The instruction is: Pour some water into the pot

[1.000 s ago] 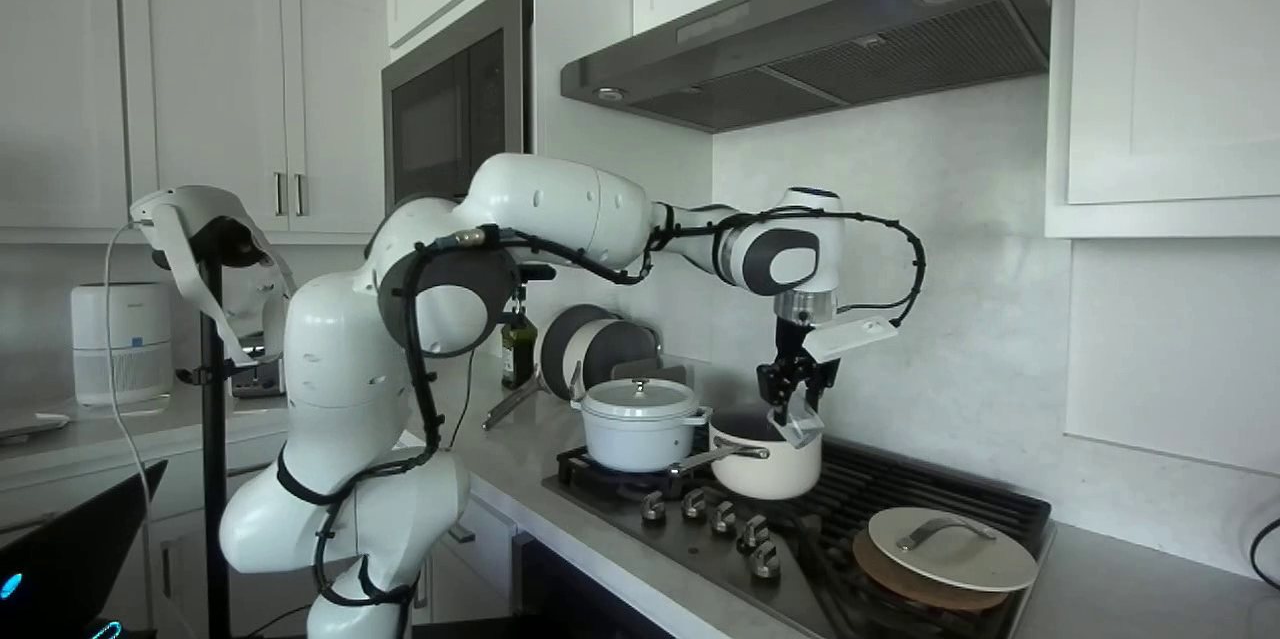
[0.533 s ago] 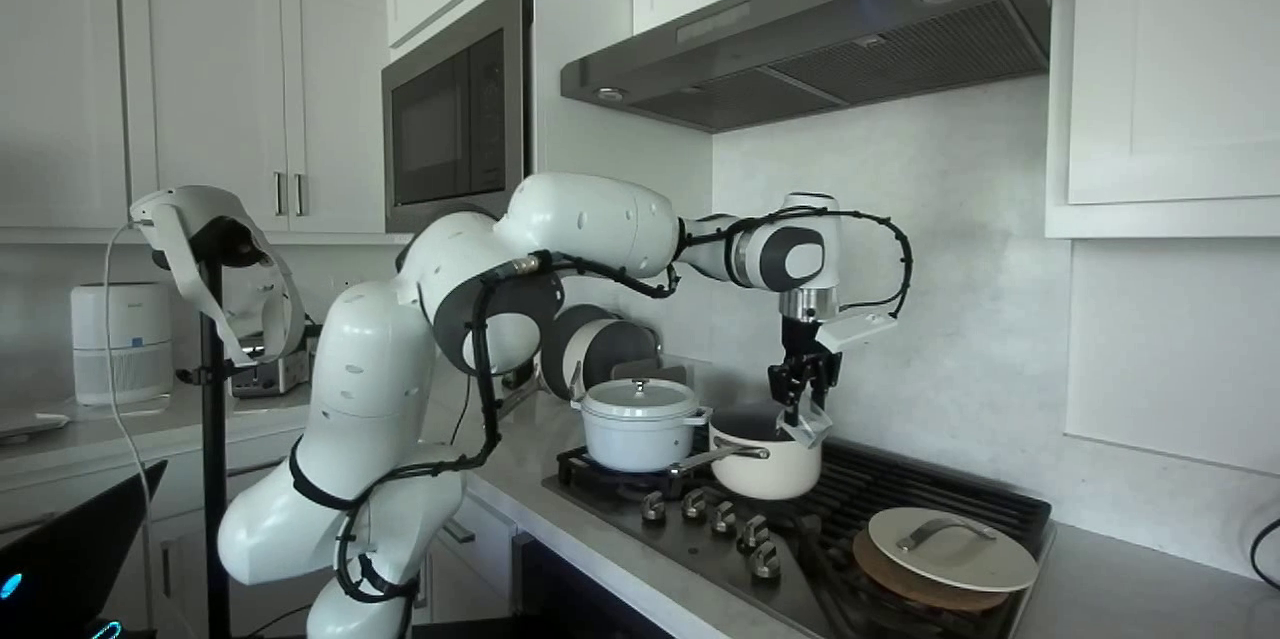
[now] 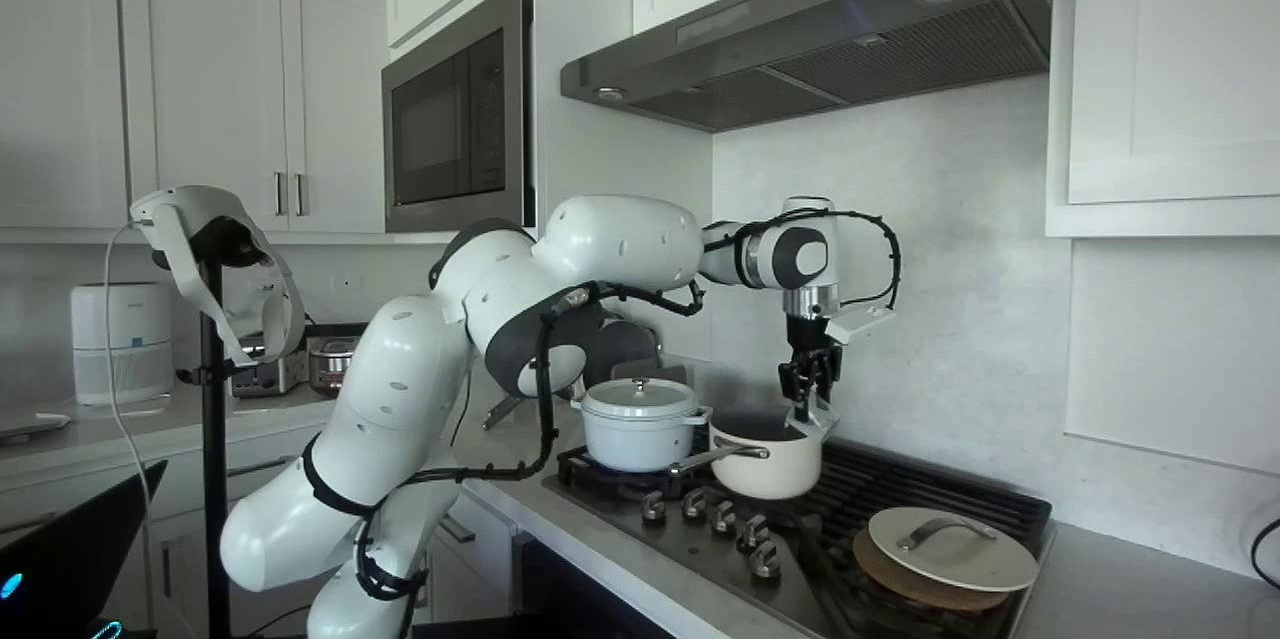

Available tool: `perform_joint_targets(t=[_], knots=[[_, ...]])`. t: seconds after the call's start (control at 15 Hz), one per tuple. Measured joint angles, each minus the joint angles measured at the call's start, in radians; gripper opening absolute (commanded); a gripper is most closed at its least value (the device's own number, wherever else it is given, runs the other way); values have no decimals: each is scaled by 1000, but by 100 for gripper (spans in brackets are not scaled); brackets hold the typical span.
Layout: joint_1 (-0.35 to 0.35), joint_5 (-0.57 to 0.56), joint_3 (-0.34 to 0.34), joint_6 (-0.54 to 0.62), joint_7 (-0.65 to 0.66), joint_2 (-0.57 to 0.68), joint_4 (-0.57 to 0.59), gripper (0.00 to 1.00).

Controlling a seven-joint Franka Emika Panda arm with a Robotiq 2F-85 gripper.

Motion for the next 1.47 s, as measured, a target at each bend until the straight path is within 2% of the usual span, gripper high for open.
perform_joint_targets(t=[0.53,0.87,1.47], knots=[[71,-213,0,0,0,-19,14,35],[85,-267,23,-1,0,-19,14,35],[83,-354,111,-7,30,-8,-12,35]])
